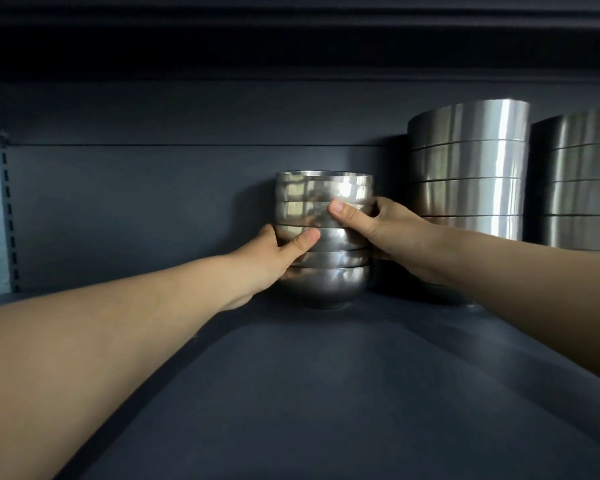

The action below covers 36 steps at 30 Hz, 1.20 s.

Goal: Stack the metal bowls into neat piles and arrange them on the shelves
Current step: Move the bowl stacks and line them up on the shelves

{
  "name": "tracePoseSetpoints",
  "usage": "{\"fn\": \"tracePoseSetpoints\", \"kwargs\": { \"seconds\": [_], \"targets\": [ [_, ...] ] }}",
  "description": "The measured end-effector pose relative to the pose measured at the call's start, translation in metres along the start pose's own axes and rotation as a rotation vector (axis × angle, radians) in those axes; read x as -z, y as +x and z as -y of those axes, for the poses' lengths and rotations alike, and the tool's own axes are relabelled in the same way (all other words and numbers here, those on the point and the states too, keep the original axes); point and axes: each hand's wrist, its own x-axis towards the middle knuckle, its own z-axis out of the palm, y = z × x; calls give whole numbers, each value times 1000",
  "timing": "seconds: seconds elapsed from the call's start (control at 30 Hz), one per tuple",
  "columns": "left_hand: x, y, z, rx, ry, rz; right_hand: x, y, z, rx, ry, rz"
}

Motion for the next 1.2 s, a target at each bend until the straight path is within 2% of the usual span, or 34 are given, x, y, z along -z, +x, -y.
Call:
{"fn": "tracePoseSetpoints", "kwargs": {
  "seconds": [0.27,0.43,0.5,0.63,0.8,1.0,1.2],
  "targets": [
    [2,-3,-2,-8,55,34,3,7,-6,-17,-28,-3],
    [6,-11,-18,46,23,135,7,4,4,-43,-13,159],
    [9,-11,-28,73,-7,74,8,0,14,-46,24,228],
    [19,-2,-49,28,-39,-61,13,4,28,-30,18,185],
    [19,8,-63,2,38,-27,26,11,32,-39,-10,132],
    [13,13,-42,-79,-88,112,30,22,28,18,-88,142],
    [15,16,-33,-95,-46,146,30,29,15,59,-74,135]
  ]
}}
